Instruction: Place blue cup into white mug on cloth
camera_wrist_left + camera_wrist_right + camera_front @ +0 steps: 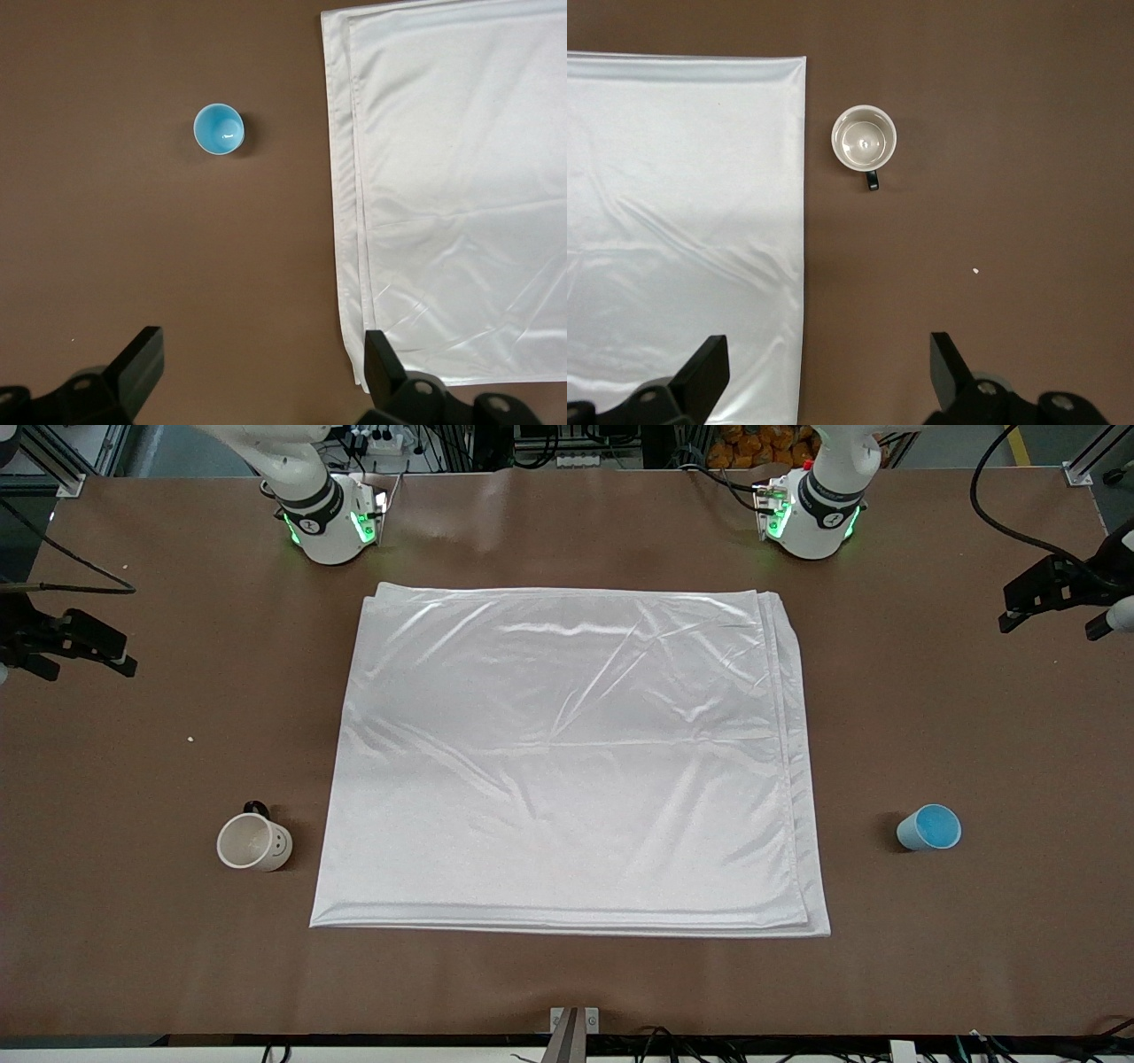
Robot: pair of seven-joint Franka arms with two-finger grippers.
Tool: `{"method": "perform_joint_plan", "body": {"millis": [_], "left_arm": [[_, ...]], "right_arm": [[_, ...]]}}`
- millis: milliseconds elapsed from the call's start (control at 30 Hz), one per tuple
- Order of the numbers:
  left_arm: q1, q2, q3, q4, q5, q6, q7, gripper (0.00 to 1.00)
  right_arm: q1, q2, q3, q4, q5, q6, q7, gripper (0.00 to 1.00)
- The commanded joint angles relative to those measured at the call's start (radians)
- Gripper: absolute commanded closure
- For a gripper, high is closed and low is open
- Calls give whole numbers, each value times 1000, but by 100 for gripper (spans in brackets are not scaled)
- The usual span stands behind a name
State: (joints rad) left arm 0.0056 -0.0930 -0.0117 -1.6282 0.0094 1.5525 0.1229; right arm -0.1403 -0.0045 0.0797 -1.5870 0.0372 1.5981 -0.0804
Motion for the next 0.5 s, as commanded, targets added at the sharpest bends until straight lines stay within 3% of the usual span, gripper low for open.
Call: {"method": "perform_joint_plan", "body": {"millis": [0, 467], "left_arm": [[7, -4, -2, 2, -2, -17, 29, 0], [19, 56, 1, 5, 30, -15, 17, 0]], "right_arm": [[11, 9, -8, 21, -16, -6, 7, 0], [13, 15, -8, 19, -16, -6, 5, 0]]}}
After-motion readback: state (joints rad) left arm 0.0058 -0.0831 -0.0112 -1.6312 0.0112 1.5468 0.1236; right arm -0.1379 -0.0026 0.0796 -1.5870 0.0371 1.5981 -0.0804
